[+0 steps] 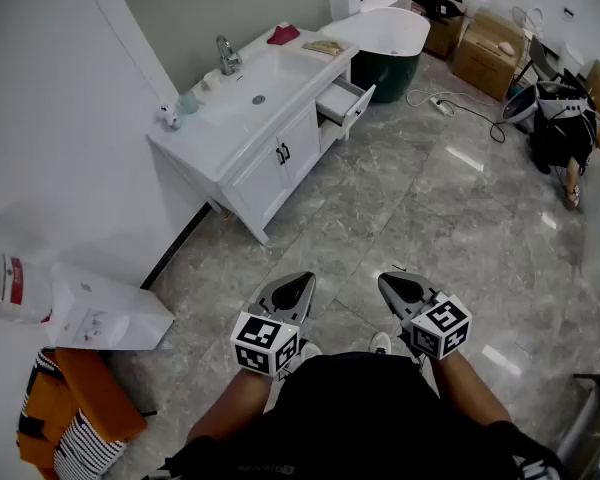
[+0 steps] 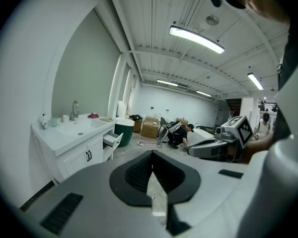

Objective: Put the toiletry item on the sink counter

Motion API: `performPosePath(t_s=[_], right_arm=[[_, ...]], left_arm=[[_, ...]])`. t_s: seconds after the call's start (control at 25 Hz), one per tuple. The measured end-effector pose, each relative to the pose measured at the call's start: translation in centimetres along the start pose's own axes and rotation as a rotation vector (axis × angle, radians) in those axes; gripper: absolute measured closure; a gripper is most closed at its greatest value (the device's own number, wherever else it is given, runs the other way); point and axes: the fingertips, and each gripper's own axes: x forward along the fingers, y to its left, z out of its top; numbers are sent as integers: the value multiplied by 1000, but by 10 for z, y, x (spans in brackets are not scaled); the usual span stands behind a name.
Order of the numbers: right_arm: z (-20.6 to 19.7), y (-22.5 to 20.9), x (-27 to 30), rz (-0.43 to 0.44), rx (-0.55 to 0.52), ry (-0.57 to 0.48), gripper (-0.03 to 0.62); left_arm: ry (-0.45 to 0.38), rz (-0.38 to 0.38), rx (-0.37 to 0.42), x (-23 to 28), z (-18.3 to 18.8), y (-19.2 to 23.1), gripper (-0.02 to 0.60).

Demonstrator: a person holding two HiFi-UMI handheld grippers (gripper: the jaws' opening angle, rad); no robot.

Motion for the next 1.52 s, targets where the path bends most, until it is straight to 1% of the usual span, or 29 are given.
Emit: performPosePath(t_s=[0.32,0.52,0.68,0.84,1.12,1.32,1.52], right_arm=[[-2,8,9,-1,14,10,591],[-3,14,14,-4,-27,18,591],[-5,31,25,12,-76,26,590],[-9,39,39,-14,-87,49,589],[-6,55,58,-66,-20,22,589],[-19,59,67,-116,90,51,589],[-8,54,72,-144,96,38,589]], left_arm=[[-6,-8,-7,-3,-3,10,576],[-7,-21,-18,-7,-6,16,575],[7,-29,-19,-12,-14,26,576],[18,-42,-16,-18,-17,39,575],[48,-81,13,-33,-26,60,575],[74,-94,23,-43,-29,81,575],[58,-97,2,-41,-24,94,575]])
